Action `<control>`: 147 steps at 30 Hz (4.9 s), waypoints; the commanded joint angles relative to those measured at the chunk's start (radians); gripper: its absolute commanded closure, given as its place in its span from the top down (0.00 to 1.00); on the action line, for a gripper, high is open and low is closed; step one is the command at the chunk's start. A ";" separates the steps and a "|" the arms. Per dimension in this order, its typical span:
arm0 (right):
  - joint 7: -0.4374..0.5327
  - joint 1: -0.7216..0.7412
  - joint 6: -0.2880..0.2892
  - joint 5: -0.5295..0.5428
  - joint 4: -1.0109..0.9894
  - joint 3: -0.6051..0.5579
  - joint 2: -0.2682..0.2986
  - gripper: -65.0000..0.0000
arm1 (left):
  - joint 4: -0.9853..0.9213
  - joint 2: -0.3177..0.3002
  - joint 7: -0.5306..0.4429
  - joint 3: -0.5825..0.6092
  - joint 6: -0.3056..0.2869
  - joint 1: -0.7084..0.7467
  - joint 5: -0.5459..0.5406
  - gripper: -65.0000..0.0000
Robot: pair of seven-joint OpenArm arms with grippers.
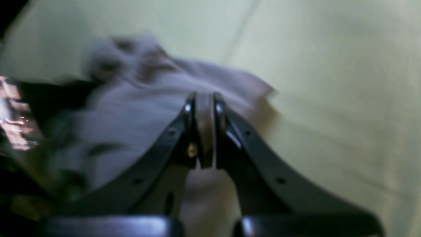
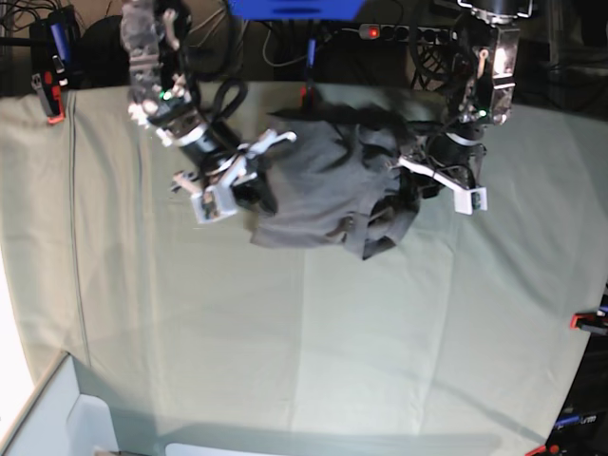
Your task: Layout the t-shirt on the table in an organized manner, then fold the t-shirt properly
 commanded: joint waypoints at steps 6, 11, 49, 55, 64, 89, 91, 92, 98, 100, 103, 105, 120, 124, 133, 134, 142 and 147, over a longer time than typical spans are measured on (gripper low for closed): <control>0.018 -0.012 0.009 0.005 -0.114 -0.077 0.000 0.00 | 0.019 -0.014 -0.019 -0.005 -0.006 -0.005 -0.005 0.35; 0.018 0.023 0.009 0.003 -0.249 -0.071 0.017 0.00 | 0.019 -0.008 -0.019 -0.002 -0.013 -0.005 -0.006 0.58; 0.009 -0.204 0.009 0.007 0.170 0.269 0.046 0.00 | -0.084 0.049 0.047 0.159 -0.016 -0.093 -0.008 0.00; 0.009 -0.204 0.011 0.007 0.173 0.450 0.041 0.00 | -0.093 0.041 0.127 0.216 -0.017 -0.211 0.006 0.00; 0.009 -0.203 0.011 0.007 0.173 0.633 0.040 0.00 | -0.171 -0.085 0.131 0.735 -0.017 -0.521 0.006 0.00; 0.009 -0.197 0.011 0.003 0.167 0.740 0.041 0.00 | -0.294 0.146 0.128 1.109 -0.155 -0.743 0.431 0.01; 0.009 -0.194 0.011 0.003 0.167 0.739 0.041 0.00 | -0.294 0.155 0.130 1.071 -0.157 -0.733 0.486 0.01; 0.009 -0.194 0.011 0.003 0.167 0.737 0.041 0.00 | -0.294 0.155 0.131 1.065 -0.157 -0.733 0.504 0.01; 0.009 -0.194 0.011 0.003 0.167 0.734 0.045 0.00 | -0.294 0.155 0.130 1.051 -0.157 -0.733 0.610 0.01; 0.009 -0.192 0.011 0.003 0.167 0.733 0.045 0.00 | -0.294 0.155 0.130 1.055 -0.157 -0.733 0.632 0.01; 0.009 -0.192 0.011 0.003 0.166 0.733 0.045 0.00 | -0.294 0.169 0.130 1.052 -0.157 -0.733 0.652 0.03; 0.009 -0.192 0.011 0.003 0.166 0.731 0.045 0.00 | -0.294 0.175 0.134 1.051 -0.157 -0.733 0.661 0.12; 0.007 -0.171 0.011 0.002 0.167 0.731 0.046 0.00 | -0.164 0.167 0.138 1.048 -0.151 -0.736 0.810 0.57; 0.007 -0.171 0.011 0.005 0.167 0.731 0.046 0.00 | -0.073 0.153 0.138 0.953 -0.155 -0.717 0.813 0.57; 0.007 -0.181 0.011 0.005 0.167 0.771 0.034 0.00 | 0.177 0.116 0.138 0.475 -0.149 -0.479 0.807 0.55; 0.007 -0.181 0.011 0.005 0.166 0.782 0.020 0.00 | 0.206 0.118 0.138 0.408 -0.154 -0.439 0.805 0.52; 0.007 -0.236 0.011 0.007 0.163 0.863 -0.026 0.00 | 0.471 0.130 0.138 0.027 -0.155 -0.041 0.805 0.00; 0.007 -0.275 0.011 0.008 0.117 0.860 -0.040 0.00 | 0.513 0.179 0.138 -0.137 -0.157 0.145 0.805 0.00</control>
